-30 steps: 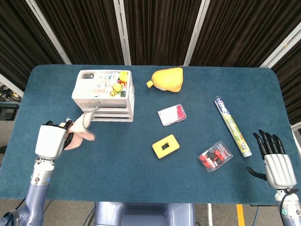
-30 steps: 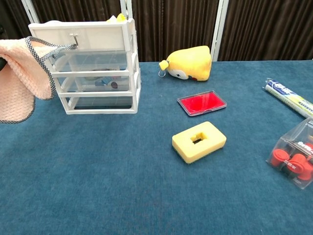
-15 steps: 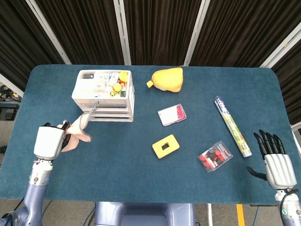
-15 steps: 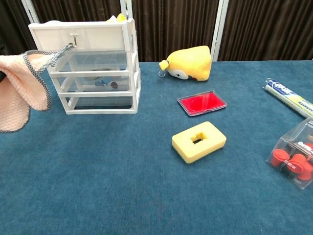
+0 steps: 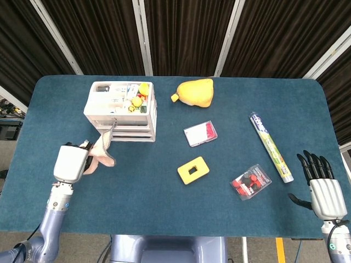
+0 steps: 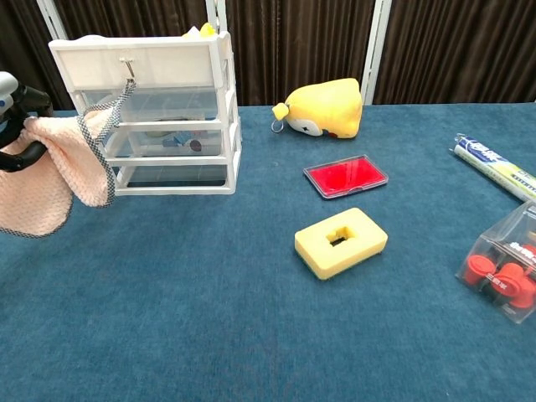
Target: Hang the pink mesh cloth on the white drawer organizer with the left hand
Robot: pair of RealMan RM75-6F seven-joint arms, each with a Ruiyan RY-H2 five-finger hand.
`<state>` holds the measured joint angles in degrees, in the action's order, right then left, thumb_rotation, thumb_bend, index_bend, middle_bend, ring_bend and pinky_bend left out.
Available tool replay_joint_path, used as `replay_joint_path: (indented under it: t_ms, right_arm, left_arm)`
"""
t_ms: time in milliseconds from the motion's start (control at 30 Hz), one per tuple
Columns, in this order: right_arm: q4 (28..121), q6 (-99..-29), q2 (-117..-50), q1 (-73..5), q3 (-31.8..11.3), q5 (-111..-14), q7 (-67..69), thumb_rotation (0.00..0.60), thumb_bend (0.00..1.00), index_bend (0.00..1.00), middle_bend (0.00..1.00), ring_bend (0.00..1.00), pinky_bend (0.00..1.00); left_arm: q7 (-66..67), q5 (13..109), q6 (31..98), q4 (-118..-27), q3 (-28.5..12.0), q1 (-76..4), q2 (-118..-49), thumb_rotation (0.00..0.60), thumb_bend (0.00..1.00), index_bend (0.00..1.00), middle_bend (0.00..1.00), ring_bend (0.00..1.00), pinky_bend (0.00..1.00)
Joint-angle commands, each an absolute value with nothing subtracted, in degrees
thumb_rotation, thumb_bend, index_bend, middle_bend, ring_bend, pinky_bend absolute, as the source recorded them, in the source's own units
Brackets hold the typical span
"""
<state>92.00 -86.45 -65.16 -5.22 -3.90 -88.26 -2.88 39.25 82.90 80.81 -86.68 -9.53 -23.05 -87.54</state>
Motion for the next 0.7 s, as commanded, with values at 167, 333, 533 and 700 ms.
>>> replay_joint_path:
  t_ms: [167,333,533,700]
  right_arm:
    - [91.95,-86.39,-65.1,-5.22,-3.94,-88.15,-2.8,0.6,0.0,0.0,0.0,0.0,0.0]
    - [91.95,-86.37,-65.09,-5.21,-3.95,-88.1,-2.94,0.6,0.0,0.0,0.0,0.0,0.0]
    - [92.09,-86.41,-65.06,-5.19,-3.9,-88.21,-3.24,0.6,0.0,0.0,0.0,0.0,0.0]
    - [92.03,-86.39,-65.01,-5.16,-3.81,-88.3,-3.3,0.6,0.0,0.0,0.0,0.0,0.0]
  left_arm:
    - [41.05,79.41,79.54,-90.09,-9.29,-22.38,-86.73,0.6,0.02,0.29,0.25,0.25,0.32]
    - [39.2,78.7,80.6,-94.31,-8.27,-20.6,-84.51,0.6,0.01,0.2,0.12,0.09,0.18]
    - [34.0,81.86,82.88,-102.3,-4.58,-17.28,-79.52,0.599,0.01,0.17,0.1,0.06,0.15]
    - [31.35,85.74,84.81,-105.59,-2.57,-15.58,-75.77,0.598,0.01,0.17,0.1,0.06,0.14]
